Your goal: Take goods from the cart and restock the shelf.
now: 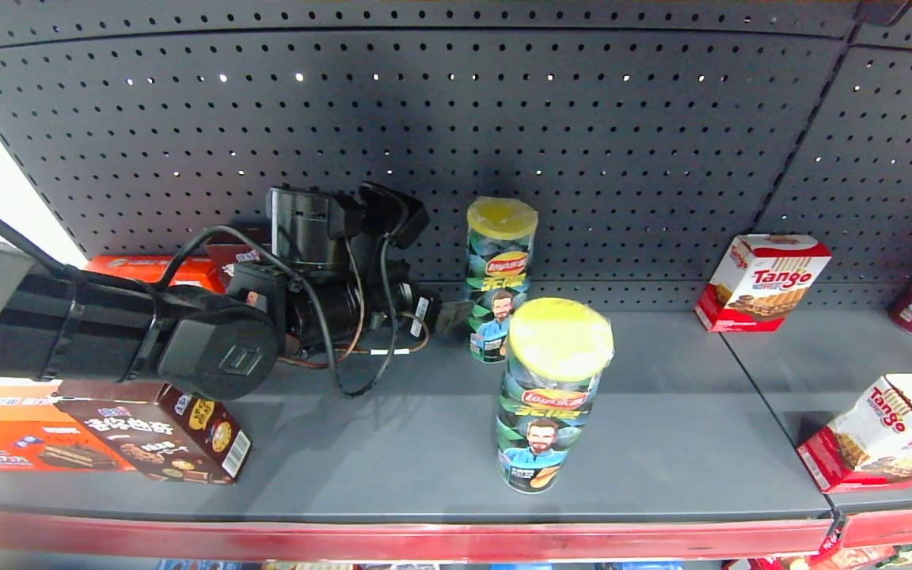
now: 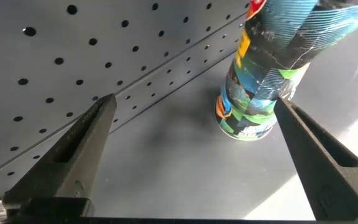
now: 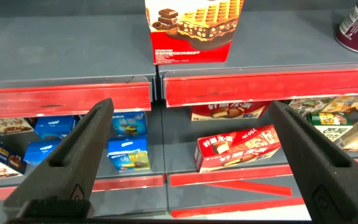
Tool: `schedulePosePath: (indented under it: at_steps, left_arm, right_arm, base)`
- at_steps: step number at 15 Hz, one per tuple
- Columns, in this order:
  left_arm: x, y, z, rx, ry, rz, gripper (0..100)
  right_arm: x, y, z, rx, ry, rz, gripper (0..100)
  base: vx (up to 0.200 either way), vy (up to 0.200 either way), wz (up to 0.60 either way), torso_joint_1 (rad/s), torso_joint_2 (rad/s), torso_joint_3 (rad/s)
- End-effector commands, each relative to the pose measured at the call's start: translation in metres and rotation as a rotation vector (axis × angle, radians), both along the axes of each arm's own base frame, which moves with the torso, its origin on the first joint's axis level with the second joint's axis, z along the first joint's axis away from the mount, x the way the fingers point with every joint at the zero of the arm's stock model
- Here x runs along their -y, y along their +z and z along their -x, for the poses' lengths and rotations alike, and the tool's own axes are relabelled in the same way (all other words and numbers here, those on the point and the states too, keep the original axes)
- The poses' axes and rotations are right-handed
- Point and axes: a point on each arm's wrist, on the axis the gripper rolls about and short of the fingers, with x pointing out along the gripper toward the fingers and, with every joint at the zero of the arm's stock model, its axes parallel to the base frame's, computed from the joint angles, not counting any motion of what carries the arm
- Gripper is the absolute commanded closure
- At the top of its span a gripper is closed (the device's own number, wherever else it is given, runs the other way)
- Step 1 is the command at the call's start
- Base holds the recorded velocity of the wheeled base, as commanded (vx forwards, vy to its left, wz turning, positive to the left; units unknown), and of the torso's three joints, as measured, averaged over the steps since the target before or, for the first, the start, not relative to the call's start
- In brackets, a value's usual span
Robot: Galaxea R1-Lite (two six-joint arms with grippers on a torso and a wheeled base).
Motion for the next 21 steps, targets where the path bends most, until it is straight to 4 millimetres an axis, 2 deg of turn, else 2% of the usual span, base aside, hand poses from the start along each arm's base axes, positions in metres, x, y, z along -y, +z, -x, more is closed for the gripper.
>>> schedulePosePath:
  at_steps: [1,10,21]
  left_arm:
    - [-0.001,-0.001,-0.001,-0.002,0.003,-0.001,0]
    - [-0.01,-0.012,0.015,0.03,0.066,-0.019,0]
    - [0.005,-0.026,-0.005,0.024,0.103,-0.043,0]
  right_arm:
    - [0.0,0.0,0.0,-0.002,0.0,0.0,0]
    - [0.0,0.0,0.0,0.0,0.0,0.0,0]
    - [0.0,0.0,0.0,-0.002,0.0,0.0,0]
  base:
    - [0.0,0.0,0.0,0.0,0.0,0.0]
    - [0.0,0.0,0.0,0.0,0.0,0.0]
    - [0.0,0.0,0.0,0.0,0.0,0.0]
